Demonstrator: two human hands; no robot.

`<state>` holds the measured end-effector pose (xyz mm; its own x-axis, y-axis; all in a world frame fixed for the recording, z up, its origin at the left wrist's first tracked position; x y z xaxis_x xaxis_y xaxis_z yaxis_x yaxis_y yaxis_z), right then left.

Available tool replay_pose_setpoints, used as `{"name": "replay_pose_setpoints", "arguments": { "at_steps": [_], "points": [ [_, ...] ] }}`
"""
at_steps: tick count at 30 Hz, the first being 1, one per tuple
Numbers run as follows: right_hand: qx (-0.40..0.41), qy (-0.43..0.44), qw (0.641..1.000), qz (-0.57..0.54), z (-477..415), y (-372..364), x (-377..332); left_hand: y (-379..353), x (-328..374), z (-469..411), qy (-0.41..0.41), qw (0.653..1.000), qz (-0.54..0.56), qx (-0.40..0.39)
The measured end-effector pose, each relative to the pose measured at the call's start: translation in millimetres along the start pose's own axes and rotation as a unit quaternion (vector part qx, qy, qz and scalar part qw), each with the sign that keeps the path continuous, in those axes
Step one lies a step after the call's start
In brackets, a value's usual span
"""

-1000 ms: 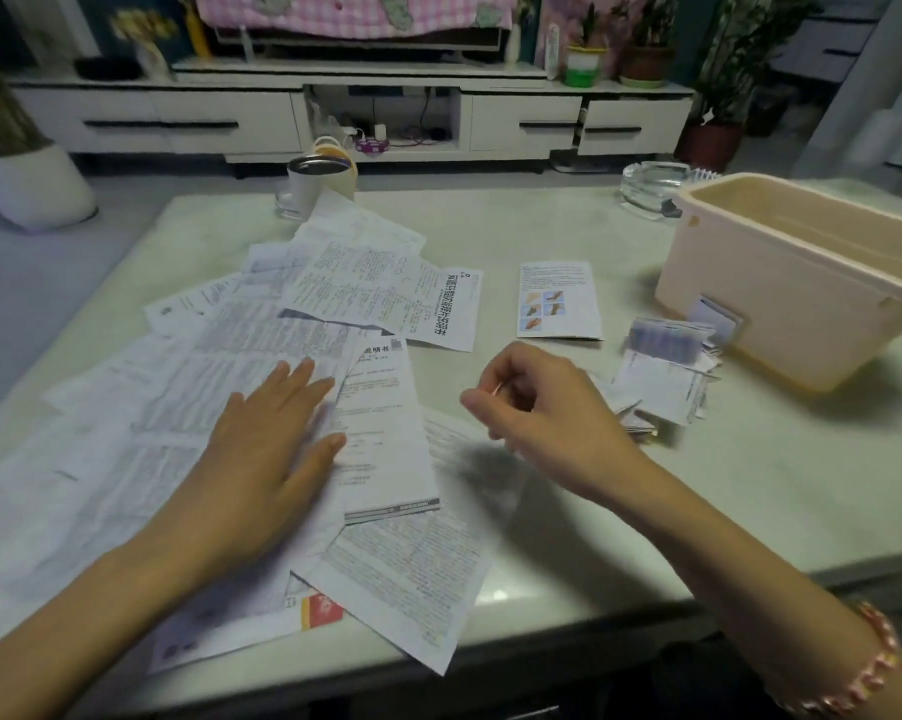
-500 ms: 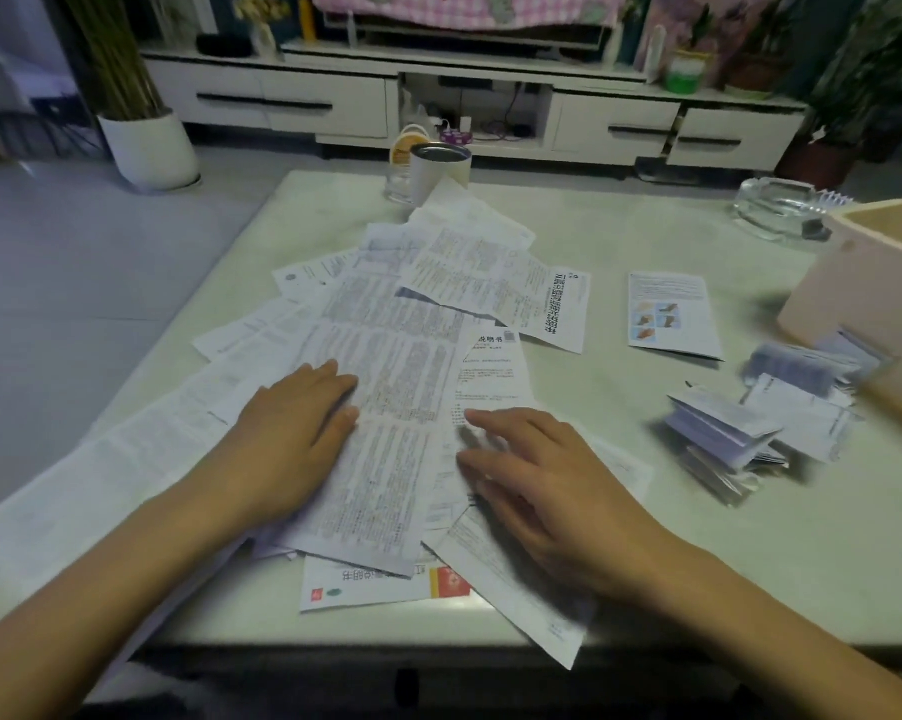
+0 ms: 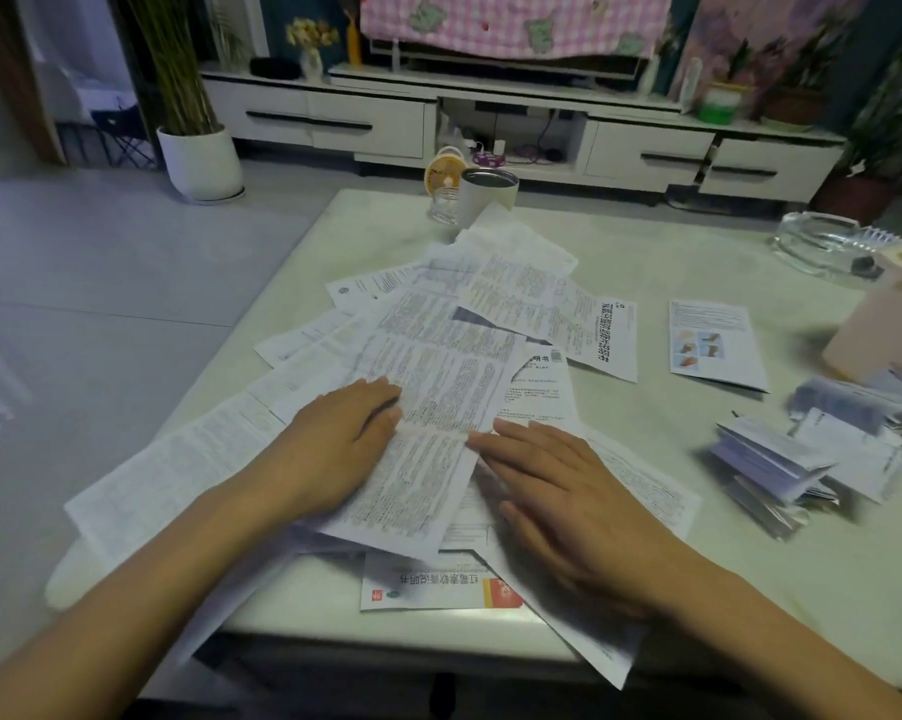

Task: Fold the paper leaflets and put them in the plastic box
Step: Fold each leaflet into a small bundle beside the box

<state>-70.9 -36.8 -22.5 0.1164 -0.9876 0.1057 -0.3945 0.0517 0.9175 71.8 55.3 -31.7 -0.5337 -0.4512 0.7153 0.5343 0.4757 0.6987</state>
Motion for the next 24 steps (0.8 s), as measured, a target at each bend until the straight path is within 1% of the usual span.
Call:
{"name": "replay_pose_setpoints", "arguments": {
  "at_steps": [2,4,5,7,9,11,13,15,18,20,21,22,23,24],
  "points": [
    [0.030,-0.022,0.997,-0.061,1.3,6.3,5.0,11.0,-0.2,0.8,0.004,0.999,0.044,0.026],
    [0.036,-0.082,0.983,-0.158,3.3,10.5,15.4,28.9,-2.0,2.1,0.008,0.994,0.087,0.064],
    [0.034,-0.120,0.969,-0.211,4.6,11.2,21.5,38.5,-4.0,2.7,0.011,0.991,0.104,0.084],
    [0.034,-0.196,0.927,-0.319,7.9,11.1,34.0,55.9,-10.2,6.2,0.024,0.979,0.158,0.131],
    [0.034,-0.268,0.867,-0.420,11.1,10.1,44.8,64.3,-17.6,11.2,0.054,0.957,0.239,0.158],
    [0.044,-0.325,0.797,-0.507,15.9,8.3,52.0,62.5,-20.8,14.0,0.080,0.943,0.291,0.138],
    [0.045,-0.371,0.741,-0.558,20.8,5.8,57.0,57.1,-17.8,15.0,0.091,0.931,0.343,0.090],
    [0.030,-0.401,0.698,-0.593,23.9,4.2,57.6,52.7,-15.7,14.4,0.093,0.917,0.385,0.051],
    [0.003,-0.435,0.631,-0.642,28.5,0.6,55.8,37.9,-12.6,13.8,0.099,0.918,0.384,-0.009],
    [-0.007,-0.450,0.592,-0.668,31.9,-1.0,55.3,28.2,-11.0,14.3,0.106,0.908,0.404,-0.030],
    [-0.015,-0.453,0.584,-0.674,33.3,-1.5,55.7,27.3,-12.8,13.4,0.112,0.897,0.428,-0.015],
    [-0.027,-0.452,0.583,-0.674,34.2,-1.2,55.2,28.6,-15.2,12.4,0.119,0.884,0.451,0.016],
    [-0.039,-0.447,0.592,-0.670,33.7,0.2,53.8,31.0,-16.2,11.9,0.123,0.875,0.465,0.053],
    [-0.047,-0.444,0.607,-0.657,34.2,0.8,53.6,33.8,-16.2,12.2,0.123,0.872,0.466,0.086]
  ]
}}
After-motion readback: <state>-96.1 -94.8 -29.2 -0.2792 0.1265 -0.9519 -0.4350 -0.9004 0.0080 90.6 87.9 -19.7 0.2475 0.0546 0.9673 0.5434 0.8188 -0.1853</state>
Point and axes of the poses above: each hand's wrist, its own z-axis away from the middle knuckle, its own y-axis out of the back of the hand, x = y × z, the point moved 8 cm from there along -z, towards the middle knuckle, and after that the axes turned 14 degrees about z, right-handed, at the moved point
